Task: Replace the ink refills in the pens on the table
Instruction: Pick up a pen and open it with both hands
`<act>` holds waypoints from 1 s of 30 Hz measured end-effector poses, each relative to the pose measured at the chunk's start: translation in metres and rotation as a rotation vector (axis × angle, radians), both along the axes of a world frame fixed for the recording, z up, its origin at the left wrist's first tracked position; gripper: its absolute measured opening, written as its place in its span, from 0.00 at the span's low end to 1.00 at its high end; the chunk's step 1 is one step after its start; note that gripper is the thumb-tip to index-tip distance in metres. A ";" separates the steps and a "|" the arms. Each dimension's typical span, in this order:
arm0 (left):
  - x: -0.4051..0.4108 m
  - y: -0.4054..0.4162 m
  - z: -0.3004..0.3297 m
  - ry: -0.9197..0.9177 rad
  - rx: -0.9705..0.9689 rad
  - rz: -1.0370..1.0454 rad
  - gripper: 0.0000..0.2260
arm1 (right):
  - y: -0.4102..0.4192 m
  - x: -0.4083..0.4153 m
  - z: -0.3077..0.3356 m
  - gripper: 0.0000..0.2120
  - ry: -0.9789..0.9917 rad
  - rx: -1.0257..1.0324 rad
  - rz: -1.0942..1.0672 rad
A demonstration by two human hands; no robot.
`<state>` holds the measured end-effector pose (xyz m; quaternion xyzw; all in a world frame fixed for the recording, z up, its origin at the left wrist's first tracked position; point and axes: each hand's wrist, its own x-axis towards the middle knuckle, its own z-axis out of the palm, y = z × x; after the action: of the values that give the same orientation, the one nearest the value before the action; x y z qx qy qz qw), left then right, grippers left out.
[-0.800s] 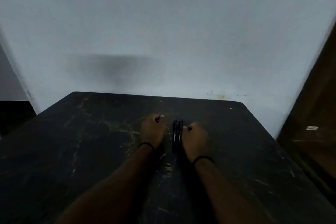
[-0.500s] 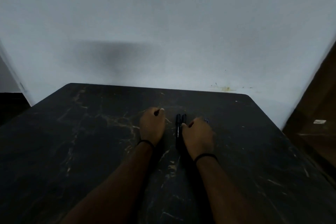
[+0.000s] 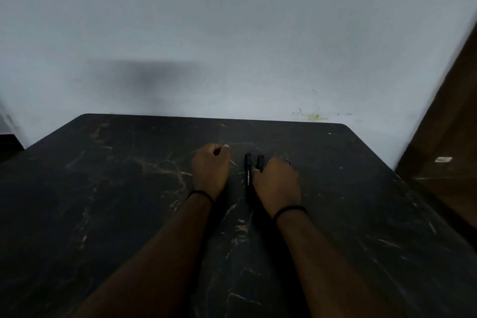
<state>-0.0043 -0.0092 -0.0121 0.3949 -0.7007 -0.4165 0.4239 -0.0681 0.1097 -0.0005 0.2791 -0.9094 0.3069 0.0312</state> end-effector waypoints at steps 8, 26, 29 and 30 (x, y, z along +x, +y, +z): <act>0.002 0.002 0.002 0.066 0.004 -0.024 0.16 | 0.002 0.003 0.001 0.14 -0.019 0.018 -0.002; -0.001 0.000 -0.002 0.055 0.011 -0.058 0.15 | 0.002 0.003 0.010 0.14 0.007 -0.036 -0.017; 0.002 0.004 0.003 0.141 0.046 -0.065 0.22 | 0.003 0.010 0.013 0.11 0.168 -0.164 0.055; 0.004 0.006 0.005 0.178 0.064 -0.079 0.23 | 0.003 0.014 0.012 0.09 0.215 -0.186 0.091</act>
<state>-0.0005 -0.0033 -0.0069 0.3418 -0.6617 -0.4883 0.4548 -0.0545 0.1128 0.0116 0.3474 -0.8548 0.3591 0.1404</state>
